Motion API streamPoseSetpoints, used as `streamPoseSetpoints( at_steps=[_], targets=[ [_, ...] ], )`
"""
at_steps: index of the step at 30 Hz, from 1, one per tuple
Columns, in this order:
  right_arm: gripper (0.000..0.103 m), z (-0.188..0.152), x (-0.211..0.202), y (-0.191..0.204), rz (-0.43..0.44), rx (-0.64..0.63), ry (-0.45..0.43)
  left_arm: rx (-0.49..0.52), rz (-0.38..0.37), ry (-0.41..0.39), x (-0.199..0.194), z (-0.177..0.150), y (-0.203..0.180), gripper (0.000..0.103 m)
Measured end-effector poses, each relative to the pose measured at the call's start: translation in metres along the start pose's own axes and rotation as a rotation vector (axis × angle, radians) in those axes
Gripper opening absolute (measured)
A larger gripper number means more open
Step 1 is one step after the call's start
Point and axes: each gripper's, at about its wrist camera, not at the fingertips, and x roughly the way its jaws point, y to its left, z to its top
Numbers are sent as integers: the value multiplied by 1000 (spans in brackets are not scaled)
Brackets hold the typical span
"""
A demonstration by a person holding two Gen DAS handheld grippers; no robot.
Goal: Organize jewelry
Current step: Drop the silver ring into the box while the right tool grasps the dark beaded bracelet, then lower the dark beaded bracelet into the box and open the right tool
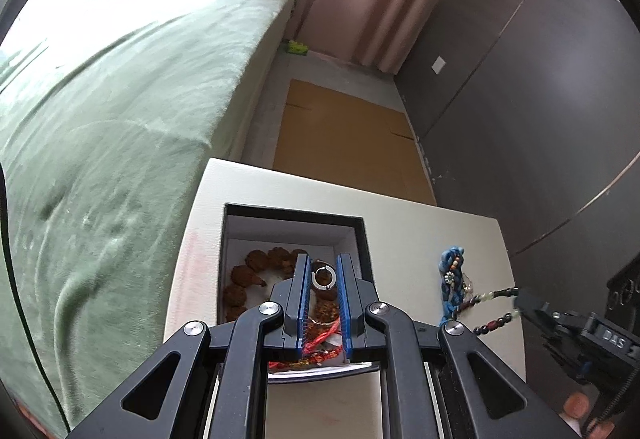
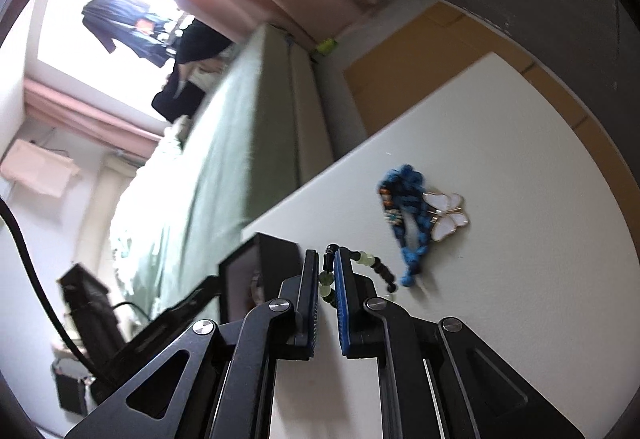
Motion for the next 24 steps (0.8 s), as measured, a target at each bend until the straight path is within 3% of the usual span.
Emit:
streamPoseSetpoints(
  at_steps=[5,7,8,9,24],
  targets=[
    [10,-4,-2,14,40,-21,-18,-18,-32,42,5,5,6,17],
    [10,-6,-1,20,57,-27,-20,-39,-41,54,5,6,11,32],
    [10,-7,0,23,66,-33,-20,-55,-43,48,3,7,15,48],
    [10,-7,1,24,73,-39,-19,-64,-40,37,0,8,18,57],
    [10,-28,25,84,200,-182,-1,-157,-30,-71,-43,30,65,58]
  ],
)
